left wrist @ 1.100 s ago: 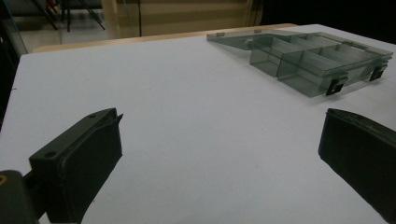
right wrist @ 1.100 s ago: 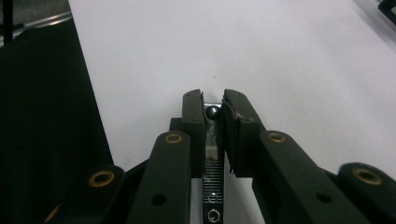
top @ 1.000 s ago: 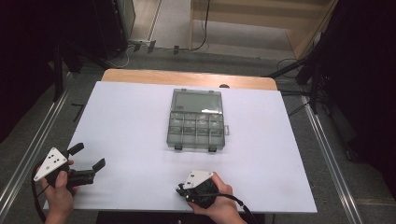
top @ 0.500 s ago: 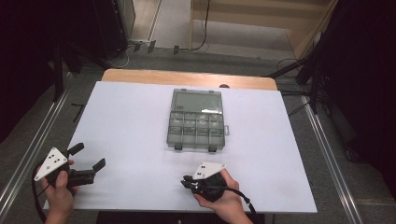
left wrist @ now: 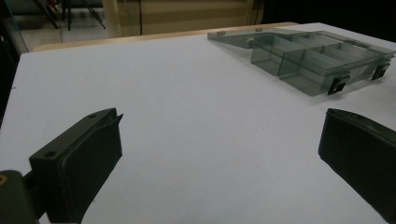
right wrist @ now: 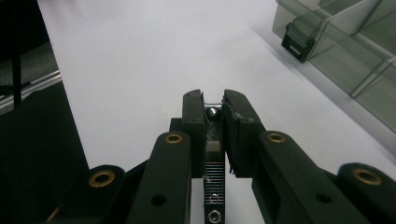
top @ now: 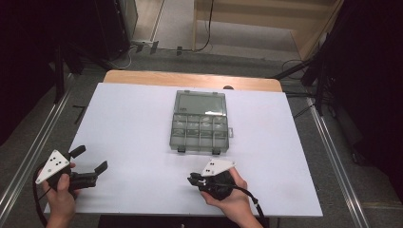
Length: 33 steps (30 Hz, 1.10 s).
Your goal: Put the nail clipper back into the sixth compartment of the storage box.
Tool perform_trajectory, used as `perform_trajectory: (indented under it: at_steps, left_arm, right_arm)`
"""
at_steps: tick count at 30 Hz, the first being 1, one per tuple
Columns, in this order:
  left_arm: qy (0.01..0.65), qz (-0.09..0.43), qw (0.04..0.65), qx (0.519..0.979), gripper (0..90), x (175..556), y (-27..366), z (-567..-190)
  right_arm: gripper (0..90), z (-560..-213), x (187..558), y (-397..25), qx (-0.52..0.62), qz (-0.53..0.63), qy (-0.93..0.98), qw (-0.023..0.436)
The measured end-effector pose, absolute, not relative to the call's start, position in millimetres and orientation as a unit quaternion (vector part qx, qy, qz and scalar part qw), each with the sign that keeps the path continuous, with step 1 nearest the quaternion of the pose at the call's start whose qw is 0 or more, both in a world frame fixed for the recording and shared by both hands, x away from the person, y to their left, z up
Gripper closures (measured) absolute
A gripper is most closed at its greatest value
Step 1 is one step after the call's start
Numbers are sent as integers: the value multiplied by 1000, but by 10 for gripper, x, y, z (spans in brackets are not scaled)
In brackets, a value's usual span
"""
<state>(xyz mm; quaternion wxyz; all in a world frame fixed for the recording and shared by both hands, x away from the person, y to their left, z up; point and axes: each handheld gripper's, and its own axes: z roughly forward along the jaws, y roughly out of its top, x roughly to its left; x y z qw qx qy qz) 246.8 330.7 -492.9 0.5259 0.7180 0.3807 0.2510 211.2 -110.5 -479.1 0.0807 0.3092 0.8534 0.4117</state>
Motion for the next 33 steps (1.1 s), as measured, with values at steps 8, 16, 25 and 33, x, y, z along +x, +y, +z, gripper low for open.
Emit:
perform_trajectory:
  at_steps: [8,16,25,33]
  left_arm:
    - [380,251,526,718,0,2466,3309,-4929]
    - [380,252,526,717,0,2463,3303,-4931]
    - [379,253,526,718,0,2458,3306,-4930]
    - [379,252,527,718,0,2459,3306,-4930]
  right_arm:
    - [814,-4728,2182,-1131,318,419,846,83]
    - [814,-4649,2260,-1116,319,420,844,92]
    - [814,-4607,2352,-1108,327,424,839,92]
    - [814,-4563,2443,-1085,332,427,836,91]
